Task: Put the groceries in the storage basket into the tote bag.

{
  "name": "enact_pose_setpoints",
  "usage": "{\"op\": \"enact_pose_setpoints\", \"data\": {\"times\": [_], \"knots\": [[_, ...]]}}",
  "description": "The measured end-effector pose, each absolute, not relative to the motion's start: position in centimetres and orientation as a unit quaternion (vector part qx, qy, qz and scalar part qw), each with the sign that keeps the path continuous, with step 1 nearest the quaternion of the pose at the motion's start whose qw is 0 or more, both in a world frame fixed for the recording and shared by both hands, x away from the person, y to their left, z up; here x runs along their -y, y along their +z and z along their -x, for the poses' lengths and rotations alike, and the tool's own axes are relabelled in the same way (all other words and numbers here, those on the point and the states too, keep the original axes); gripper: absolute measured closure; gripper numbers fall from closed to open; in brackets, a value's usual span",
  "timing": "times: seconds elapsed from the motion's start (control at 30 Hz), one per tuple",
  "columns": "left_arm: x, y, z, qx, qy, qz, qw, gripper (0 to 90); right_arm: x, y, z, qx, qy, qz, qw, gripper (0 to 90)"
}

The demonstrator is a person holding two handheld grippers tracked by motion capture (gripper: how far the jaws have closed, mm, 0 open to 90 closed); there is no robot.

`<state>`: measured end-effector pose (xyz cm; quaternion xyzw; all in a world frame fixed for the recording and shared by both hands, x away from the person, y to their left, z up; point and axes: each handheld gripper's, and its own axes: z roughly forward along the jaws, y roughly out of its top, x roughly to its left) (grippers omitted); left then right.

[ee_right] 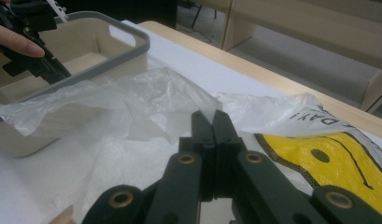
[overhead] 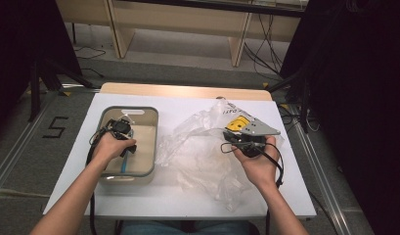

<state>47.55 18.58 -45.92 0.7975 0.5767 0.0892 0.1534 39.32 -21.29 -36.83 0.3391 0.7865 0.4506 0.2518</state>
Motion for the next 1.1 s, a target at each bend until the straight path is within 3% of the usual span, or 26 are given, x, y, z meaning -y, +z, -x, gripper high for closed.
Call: {"op": "enact_pose_setpoints", "data": {"times": [1.1], "knots": [[-18.95, -45.82, -48.29, -0.585, 0.074, -0.796, 0.135, 70.7, 21.32, -36.81, -39.26, -0.784, 0.453, -0.341, 0.252, 90.0]]}}
